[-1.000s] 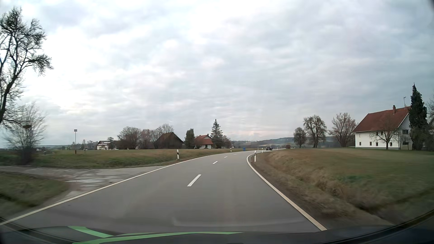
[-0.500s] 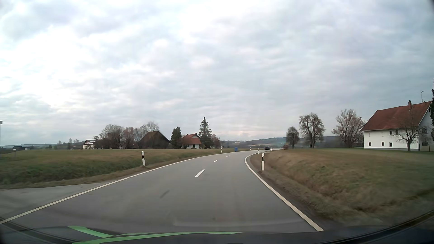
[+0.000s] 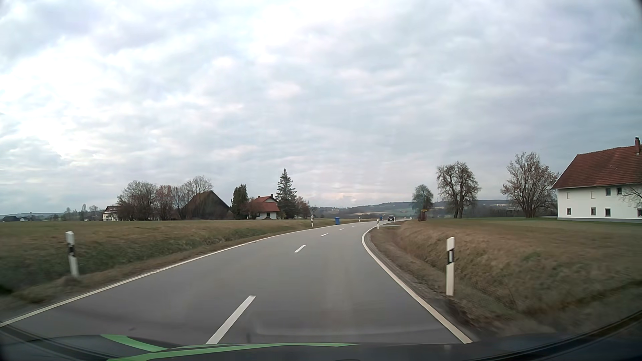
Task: Follow the waypoints while adhering to traffic rules and regulations
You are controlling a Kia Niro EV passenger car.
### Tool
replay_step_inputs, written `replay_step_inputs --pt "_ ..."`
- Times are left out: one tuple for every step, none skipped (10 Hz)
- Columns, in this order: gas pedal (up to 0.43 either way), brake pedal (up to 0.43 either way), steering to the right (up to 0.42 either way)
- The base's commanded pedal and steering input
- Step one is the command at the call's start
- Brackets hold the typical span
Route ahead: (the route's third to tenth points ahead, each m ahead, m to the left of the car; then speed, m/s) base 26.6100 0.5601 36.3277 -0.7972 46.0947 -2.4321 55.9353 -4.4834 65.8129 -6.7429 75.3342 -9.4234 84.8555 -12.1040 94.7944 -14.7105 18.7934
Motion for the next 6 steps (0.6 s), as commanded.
replay_step_inputs --pt "0.209 0.000 0.023" --pt "0.209 0.000 0.023" --pt "0.209 0.000 0.023" --pt "0.209 0.000 0.023" --pt "0.209 0.000 0.023" --pt "0.209 0.000 0.023"
